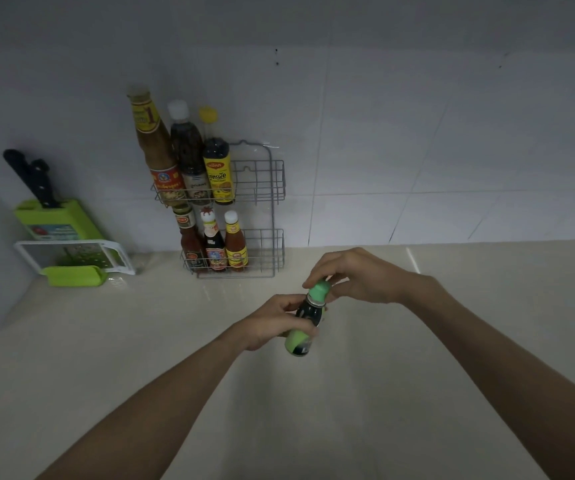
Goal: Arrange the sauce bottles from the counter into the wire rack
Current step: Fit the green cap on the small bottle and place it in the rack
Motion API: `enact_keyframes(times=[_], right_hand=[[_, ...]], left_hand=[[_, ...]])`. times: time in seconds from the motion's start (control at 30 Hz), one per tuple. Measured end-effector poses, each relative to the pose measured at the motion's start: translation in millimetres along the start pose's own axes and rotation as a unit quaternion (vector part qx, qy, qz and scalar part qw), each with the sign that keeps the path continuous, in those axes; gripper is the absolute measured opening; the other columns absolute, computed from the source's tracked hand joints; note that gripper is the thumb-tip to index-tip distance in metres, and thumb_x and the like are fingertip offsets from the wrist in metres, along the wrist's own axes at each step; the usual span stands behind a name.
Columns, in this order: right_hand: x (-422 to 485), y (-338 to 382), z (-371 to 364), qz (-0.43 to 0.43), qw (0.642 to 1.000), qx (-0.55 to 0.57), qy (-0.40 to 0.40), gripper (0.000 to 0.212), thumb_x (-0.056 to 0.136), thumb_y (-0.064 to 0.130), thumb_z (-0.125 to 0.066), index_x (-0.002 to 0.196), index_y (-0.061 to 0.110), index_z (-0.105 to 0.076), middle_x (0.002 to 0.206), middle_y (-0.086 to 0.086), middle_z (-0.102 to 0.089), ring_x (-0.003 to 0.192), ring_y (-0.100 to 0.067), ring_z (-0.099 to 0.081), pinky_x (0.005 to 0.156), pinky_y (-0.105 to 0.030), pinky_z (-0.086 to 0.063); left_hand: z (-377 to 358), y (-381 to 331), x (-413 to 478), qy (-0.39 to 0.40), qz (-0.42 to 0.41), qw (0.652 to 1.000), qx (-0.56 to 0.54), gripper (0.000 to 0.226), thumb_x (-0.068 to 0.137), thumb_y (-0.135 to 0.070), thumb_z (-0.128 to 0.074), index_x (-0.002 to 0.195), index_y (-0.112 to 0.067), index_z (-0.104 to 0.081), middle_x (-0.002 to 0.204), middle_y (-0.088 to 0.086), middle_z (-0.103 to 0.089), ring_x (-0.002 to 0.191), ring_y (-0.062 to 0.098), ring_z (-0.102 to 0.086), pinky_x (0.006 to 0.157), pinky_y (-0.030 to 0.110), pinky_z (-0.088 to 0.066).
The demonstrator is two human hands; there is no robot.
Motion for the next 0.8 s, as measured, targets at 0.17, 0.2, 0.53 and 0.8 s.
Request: enact_keyframes(times=[0.17,0.2,0.53,0.8], right_hand=[[3,-4,-8,-0.082,0.992,-0.095,0.01,0.044,0.086,0.052,-0.06,0.112,0.016,-0.067,0.097,-0.001,-0.068,0.089,-0.015,-0.063,0.079,-0.03,-0.052],[2,-1,-7,-0.083,0.994,-0.075,0.004,0.05,0.085,0.055,-0.059,0.12,0.019,-0.062,0.103,0.0,-0.067,0.089,-0.014,-0.063,0.079,-0.03,-0.053],[2,9,-1,-0.108,0.993,-0.043,-0.028,0.051,0.079,0.062,-0.062,0.116,0.028,-0.055,0.097,0.007,-0.063,0.084,-0.012,-0.061,0.076,-0.028,-0.052],[-1,15,7,-0.129,0.982,-0.12,-0.071,0.052,0.078,0.073,-0.05,0.102,0.028,-0.06,0.085,0.006,-0.066,0.076,-0.012,-0.061,0.067,-0.03,-0.048]], left_hand=[[4,2,-4,-0.023,-0.014,0.999,0.019,0.049,0.065,-0.011,-0.08,0.112,-0.022,-0.07,0.11,0.003,-0.07,0.108,0.023,-0.064,0.097,0.041,-0.052],[5,0,-6,-0.028,-0.02,0.999,0.015,0.048,0.066,-0.01,-0.079,0.112,-0.021,-0.07,0.108,0.001,-0.07,0.107,0.022,-0.064,0.096,0.04,-0.052],[9,-7,-12,-0.039,-0.038,0.998,0.015,0.048,0.062,-0.014,-0.081,0.109,-0.021,-0.071,0.112,0.007,-0.071,0.111,0.026,-0.063,0.101,0.045,-0.05],[8,-13,-16,-0.034,-0.052,0.998,0.02,0.053,0.059,-0.019,-0.082,0.111,-0.019,-0.069,0.111,0.006,-0.071,0.109,0.028,-0.064,0.099,0.046,-0.051]])
Point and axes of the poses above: each hand's wrist, its own x-axis towards the middle knuckle, its own z-axis out of the back of the hand, y = z × x, the point moved 8 cm from there along x, towards the middle knuckle
